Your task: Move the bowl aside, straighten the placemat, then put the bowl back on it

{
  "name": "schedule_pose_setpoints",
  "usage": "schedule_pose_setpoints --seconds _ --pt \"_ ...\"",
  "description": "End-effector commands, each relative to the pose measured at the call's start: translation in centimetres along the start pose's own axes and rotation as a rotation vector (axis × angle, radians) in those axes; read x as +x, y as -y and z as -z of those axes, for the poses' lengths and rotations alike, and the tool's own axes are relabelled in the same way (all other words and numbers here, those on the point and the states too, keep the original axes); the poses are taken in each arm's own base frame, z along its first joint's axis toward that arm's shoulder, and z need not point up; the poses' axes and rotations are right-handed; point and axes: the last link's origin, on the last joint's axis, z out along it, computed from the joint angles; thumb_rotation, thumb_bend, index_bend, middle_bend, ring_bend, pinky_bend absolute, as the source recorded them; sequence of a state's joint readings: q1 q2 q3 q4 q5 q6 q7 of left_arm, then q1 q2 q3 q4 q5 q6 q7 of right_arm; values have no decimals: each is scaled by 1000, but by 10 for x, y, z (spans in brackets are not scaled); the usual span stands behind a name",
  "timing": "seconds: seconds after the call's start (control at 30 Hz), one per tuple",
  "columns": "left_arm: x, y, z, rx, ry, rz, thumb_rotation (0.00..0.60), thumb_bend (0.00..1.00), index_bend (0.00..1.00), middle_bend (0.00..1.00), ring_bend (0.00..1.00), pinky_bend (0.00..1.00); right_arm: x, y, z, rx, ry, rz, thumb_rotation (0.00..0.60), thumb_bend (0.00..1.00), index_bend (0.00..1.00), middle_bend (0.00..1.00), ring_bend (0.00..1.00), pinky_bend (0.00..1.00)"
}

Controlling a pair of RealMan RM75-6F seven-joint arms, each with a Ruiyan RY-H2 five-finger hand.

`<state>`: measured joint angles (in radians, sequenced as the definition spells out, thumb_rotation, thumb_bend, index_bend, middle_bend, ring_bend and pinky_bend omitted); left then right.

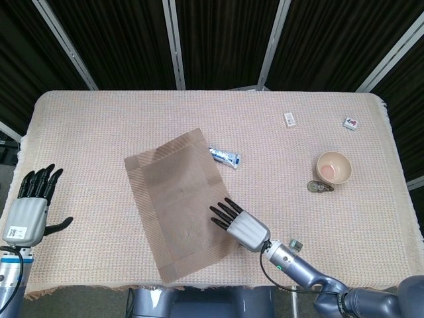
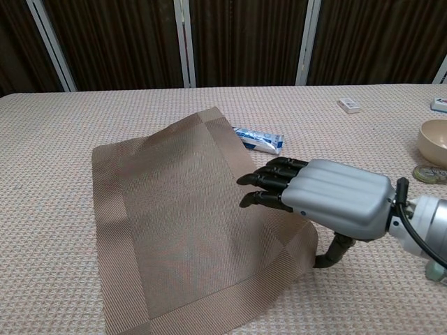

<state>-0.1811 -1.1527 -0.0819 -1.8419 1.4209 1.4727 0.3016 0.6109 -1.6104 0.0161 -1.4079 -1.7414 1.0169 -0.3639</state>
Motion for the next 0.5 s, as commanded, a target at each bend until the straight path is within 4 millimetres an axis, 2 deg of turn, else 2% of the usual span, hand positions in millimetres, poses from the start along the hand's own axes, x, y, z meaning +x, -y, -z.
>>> schedule_pose_setpoints --seconds 0.03,0.23,0.5 --pt "1 1 0 1 -1 2 600 0 0 0 0 0 5 1 0 -1 -14 -9 600 15 147 0 0 0" --pt "2 1 1 -3 0 8 600 0 0 0 0 0 7 5 0 5 -14 -5 600 28 158 0 0 0" --pt "3 2 2 -4 2 12 600 0 0 0 0 0 3 5 1 -1 -9 -8 600 328 272 26 0 0"
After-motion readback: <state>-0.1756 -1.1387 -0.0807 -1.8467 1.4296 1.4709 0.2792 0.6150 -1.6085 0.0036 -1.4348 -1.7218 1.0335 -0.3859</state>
